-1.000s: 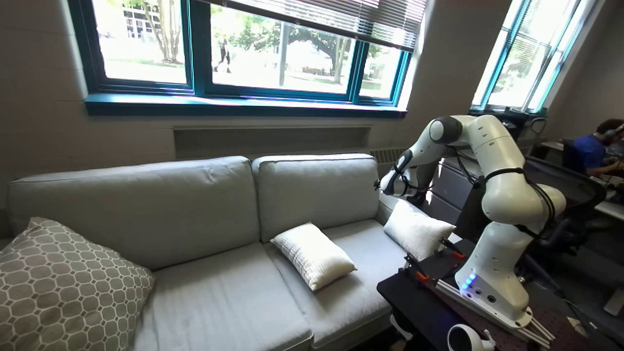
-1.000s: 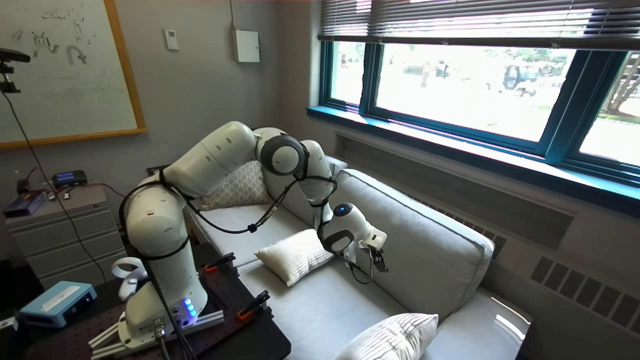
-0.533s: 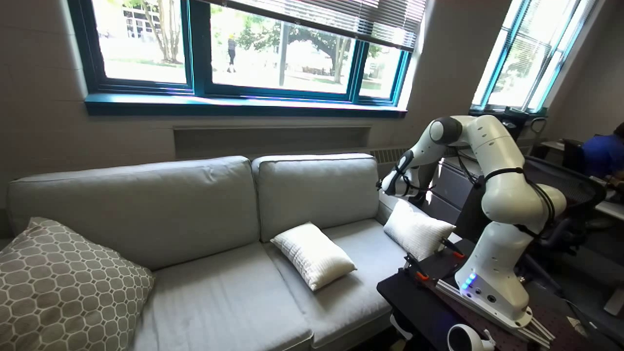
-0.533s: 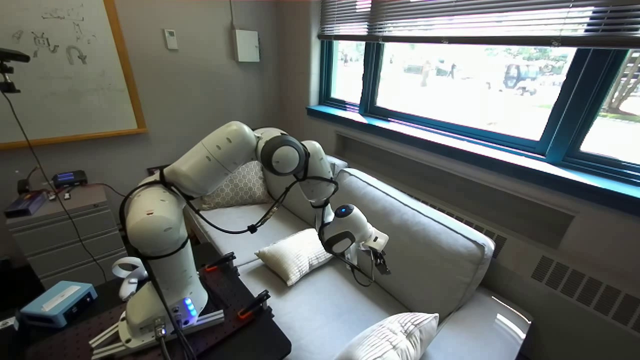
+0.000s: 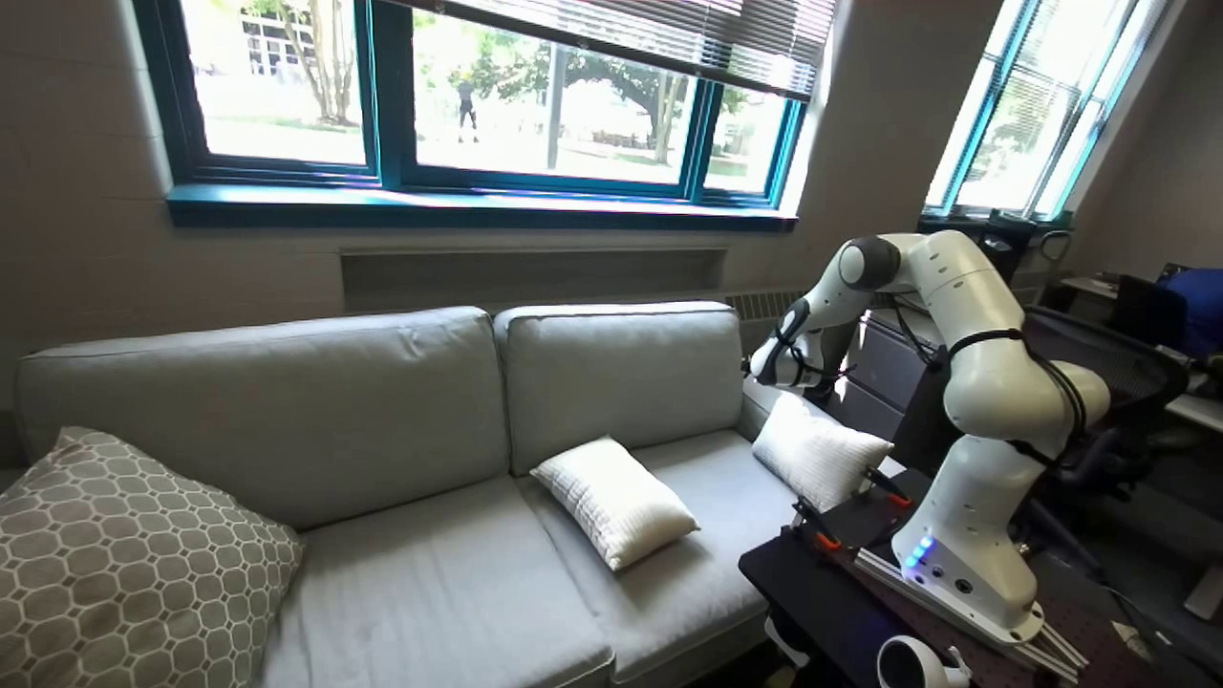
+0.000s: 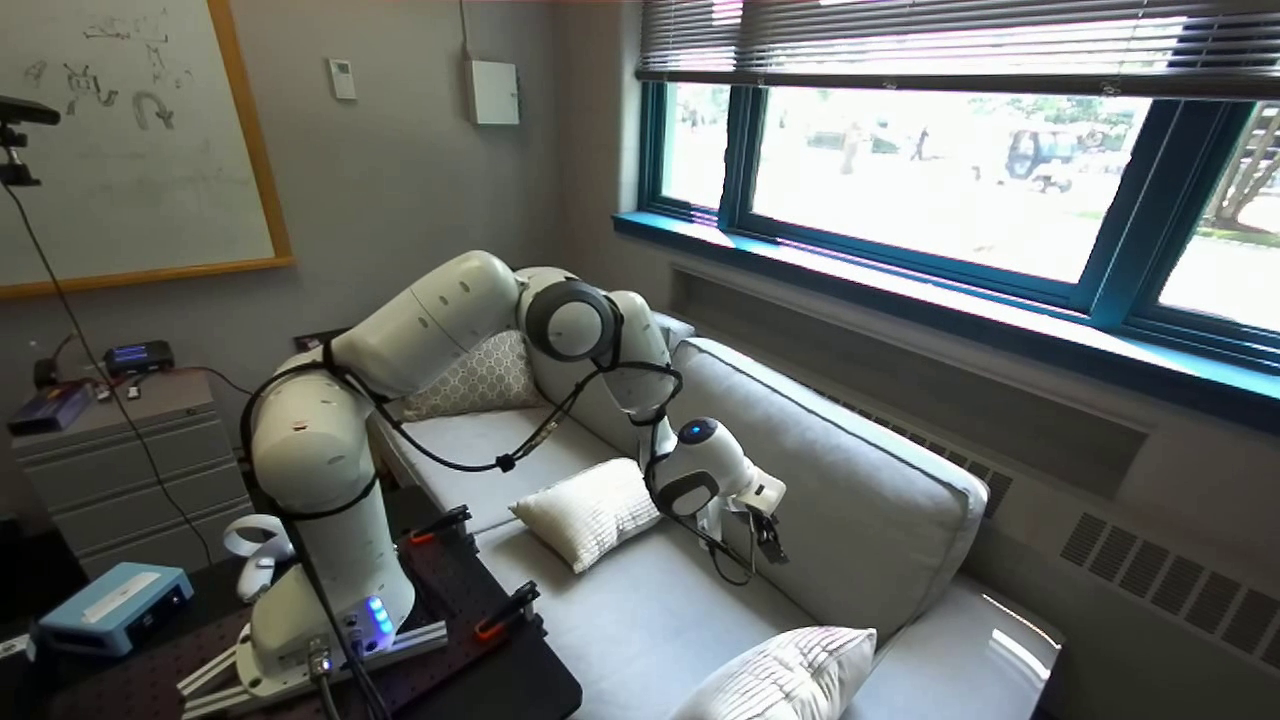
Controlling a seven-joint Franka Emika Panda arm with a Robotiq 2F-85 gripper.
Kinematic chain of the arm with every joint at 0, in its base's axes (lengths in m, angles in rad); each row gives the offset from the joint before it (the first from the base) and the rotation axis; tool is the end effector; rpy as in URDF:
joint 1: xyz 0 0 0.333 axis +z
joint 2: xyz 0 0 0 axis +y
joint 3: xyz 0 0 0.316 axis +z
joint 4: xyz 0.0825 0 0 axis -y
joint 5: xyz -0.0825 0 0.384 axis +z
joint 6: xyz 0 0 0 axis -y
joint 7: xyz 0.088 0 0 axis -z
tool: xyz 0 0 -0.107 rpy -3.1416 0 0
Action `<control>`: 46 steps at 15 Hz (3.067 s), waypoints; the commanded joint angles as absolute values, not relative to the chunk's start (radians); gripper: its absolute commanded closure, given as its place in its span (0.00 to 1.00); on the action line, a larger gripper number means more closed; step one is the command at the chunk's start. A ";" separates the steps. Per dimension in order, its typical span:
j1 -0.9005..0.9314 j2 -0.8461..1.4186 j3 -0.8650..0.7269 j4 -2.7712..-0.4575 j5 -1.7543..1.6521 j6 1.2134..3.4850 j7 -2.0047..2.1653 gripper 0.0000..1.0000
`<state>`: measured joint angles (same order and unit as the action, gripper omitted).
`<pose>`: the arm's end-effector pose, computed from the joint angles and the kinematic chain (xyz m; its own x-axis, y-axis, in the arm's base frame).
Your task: Arrange the cushions, one in front of the other, against the arm rest
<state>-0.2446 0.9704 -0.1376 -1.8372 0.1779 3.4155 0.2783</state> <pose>0.5951 -0.2511 0.0764 0.5719 -0.5827 0.5774 -0.6528 -0.7496 -0.1098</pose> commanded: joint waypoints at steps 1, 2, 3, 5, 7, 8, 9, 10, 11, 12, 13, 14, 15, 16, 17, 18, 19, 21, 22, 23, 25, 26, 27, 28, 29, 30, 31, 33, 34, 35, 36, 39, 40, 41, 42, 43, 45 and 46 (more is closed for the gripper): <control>-0.304 1.042 -0.085 -1.689 0.174 3.326 0.245 0.00; -0.323 1.053 -0.056 -1.660 0.172 3.307 0.247 0.00; -0.343 1.064 -0.015 -1.632 0.171 3.292 0.249 0.00; -0.392 1.075 0.091 -1.582 0.158 3.241 0.235 0.00; -0.400 1.097 0.165 -1.526 0.149 3.163 0.203 0.00; -0.384 1.109 0.185 -1.499 0.155 3.122 0.187 0.00; -0.365 1.116 0.198 -1.476 0.161 3.078 0.172 0.00; -0.338 1.127 0.207 -1.448 0.164 3.034 0.156 0.00; -0.303 1.135 0.202 -1.425 0.167 2.990 0.149 0.00; -0.264 1.139 0.191 -1.408 0.164 2.949 0.140 0.00; -0.207 1.149 0.159 -1.383 0.154 2.907 0.141 0.00; -0.164 1.153 0.137 -1.370 0.145 2.871 0.138 0.00; -0.117 1.168 0.113 -1.349 0.135 2.845 0.137 0.00; -0.058 1.176 0.060 -1.338 0.119 2.840 0.156 0.00; -0.121 1.140 0.115 -1.400 0.168 2.875 0.142 0.00; -0.086 1.147 0.096 -1.394 0.172 2.875 0.153 0.00; -0.076 1.150 0.096 -1.395 0.177 2.878 0.154 0.00; -0.088 1.150 0.096 -1.395 0.178 2.878 0.151 0.00; -0.098 1.150 0.095 -1.395 0.179 2.878 0.149 0.00; -0.106 1.150 0.095 -1.395 0.179 2.878 0.148 0.00; -0.108 1.154 0.087 -1.398 0.180 2.895 0.152 0.00; -0.111 1.163 0.094 -1.392 0.176 2.902 0.139 0.00; -0.102 1.187 0.092 -1.365 0.173 2.906 0.139 0.00; -0.096 1.204 0.092 -1.346 0.168 2.905 0.135 0.00; -0.085 1.224 0.090 -1.323 0.163 2.905 0.136 0.00; -0.073 1.248 0.093 -1.291 0.158 2.891 0.133 0.00; -0.057 1.275 0.093 -1.249 0.150 2.870 0.131 0.00; -0.022 1.332 0.100 -1.155 0.131 2.818 0.117 0.00; 0.002 1.364 0.100 -1.096 0.122 2.778 0.116 0.00; 0.021 1.386 0.107 -1.051 0.114 2.740 0.105 0.00; 0.039 1.410 0.115 -0.999 0.093 2.695 0.106 0.00; 0.105 1.465 0.122 -0.853 0.056 2.555 0.089 0.00; 0.126 1.479 0.127 -0.807 0.044 2.508 0.074 0.00; 0.146 1.496 0.130 -0.760 0.033 2.462 0.053 0.00; 0.166 1.513 0.132 -0.712 0.024 2.413 0.032 0.00; 0.184 1.531 0.145 -0.667 0.019 2.354 -0.004 0.00; 0.218 1.467 0.140 -0.748 0.022 2.287 -0.054 0.00; 0.235 1.473 0.140 -0.738 0.020 2.242 -0.073 0.00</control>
<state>0.2036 1.4730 0.1288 -0.7593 0.0345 2.3418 0.0020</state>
